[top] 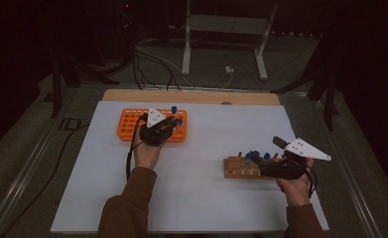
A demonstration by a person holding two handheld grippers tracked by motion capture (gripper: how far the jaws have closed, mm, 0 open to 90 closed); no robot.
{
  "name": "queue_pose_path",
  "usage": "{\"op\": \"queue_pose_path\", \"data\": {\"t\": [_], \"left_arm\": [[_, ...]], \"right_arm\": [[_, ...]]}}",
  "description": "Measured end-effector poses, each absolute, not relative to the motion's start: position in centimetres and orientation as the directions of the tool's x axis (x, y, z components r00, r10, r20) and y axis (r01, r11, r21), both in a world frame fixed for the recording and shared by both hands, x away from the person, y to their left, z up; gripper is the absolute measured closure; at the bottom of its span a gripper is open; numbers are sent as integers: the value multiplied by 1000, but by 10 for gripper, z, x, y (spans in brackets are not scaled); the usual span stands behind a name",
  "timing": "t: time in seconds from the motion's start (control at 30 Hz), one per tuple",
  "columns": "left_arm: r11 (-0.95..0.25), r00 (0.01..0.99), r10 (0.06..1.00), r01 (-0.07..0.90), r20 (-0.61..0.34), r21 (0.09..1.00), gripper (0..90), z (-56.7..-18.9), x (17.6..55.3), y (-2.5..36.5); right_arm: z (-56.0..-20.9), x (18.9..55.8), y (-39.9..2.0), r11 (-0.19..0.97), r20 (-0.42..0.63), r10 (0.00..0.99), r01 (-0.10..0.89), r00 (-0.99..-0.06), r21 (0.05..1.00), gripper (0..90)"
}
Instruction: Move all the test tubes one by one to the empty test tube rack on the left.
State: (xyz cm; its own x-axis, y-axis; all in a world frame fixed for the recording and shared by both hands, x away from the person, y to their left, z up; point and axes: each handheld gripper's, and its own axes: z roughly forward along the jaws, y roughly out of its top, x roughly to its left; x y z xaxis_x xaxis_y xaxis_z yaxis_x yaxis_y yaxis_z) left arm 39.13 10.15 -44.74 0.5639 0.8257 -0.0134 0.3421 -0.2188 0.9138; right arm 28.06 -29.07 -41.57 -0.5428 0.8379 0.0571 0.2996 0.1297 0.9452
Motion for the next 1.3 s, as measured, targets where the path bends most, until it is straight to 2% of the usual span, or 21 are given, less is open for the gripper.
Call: {"op": "queue_pose_path", "data": {"t": [0.43, 0.77, 1.3], "left_arm": [[-221, 520, 854, 394, -18, 892, 770, -469, 409, 97], [-293, 525, 851, 478, -2, 828, 780, -486, 412, 92], [-312, 515, 857, 516, 2, 797, 780, -489, 413, 88]], "right_arm": [[-416, 280, -294, 118, 67, 837, 300, -542, 947, 1], [-416, 279, -296, 119, 67, 836, 298, -544, 947, 1], [-415, 279, -297, 118, 66, 837, 296, -544, 948, 1]]}}
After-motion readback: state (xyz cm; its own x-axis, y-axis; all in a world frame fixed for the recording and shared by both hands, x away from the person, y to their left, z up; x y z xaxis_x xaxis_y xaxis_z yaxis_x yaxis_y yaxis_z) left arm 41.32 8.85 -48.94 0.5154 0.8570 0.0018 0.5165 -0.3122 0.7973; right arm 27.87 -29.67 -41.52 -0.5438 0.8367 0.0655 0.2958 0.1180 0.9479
